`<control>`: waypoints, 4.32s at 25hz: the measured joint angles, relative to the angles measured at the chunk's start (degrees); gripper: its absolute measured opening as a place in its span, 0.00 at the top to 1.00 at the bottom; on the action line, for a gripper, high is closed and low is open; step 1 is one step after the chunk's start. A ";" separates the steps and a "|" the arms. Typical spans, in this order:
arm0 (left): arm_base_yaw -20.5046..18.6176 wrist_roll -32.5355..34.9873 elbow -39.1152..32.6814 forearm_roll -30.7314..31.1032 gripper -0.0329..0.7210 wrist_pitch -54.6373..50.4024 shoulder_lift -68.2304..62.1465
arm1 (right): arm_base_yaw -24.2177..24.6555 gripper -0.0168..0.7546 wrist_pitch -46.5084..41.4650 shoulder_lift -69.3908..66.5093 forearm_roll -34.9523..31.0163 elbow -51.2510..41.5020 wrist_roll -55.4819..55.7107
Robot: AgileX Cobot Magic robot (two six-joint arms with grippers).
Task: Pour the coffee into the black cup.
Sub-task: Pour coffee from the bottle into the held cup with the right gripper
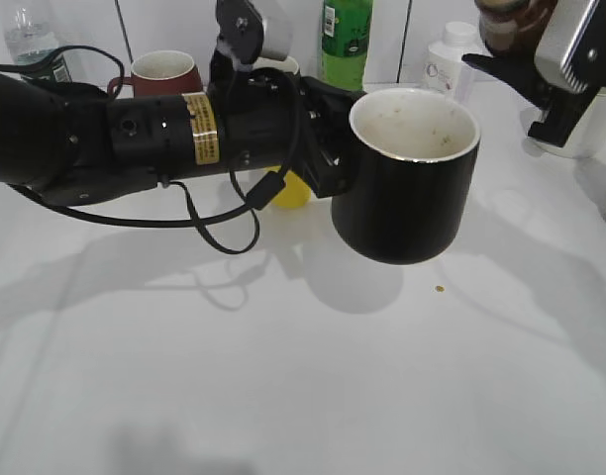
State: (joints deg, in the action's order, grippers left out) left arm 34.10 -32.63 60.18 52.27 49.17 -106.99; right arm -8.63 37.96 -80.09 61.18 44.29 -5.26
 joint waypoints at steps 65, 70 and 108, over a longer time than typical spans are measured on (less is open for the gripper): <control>3.35 0.00 0.25 0.31 0.90 -1.22 0.00 | 0.00 0.29 -0.05 0.00 0.00 0.00 -28.72; 3.35 0.00 0.25 0.31 0.90 -1.33 0.00 | 0.00 0.29 -0.01 0.00 0.00 0.00 -29.46; 3.35 0.00 0.25 0.31 0.90 -1.60 0.00 | 0.00 0.29 -0.01 0.00 0.00 0.00 -30.01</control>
State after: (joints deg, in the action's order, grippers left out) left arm 37.45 -32.63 60.44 52.58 47.57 -106.99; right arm -8.63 37.95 -80.09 61.18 44.29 -35.27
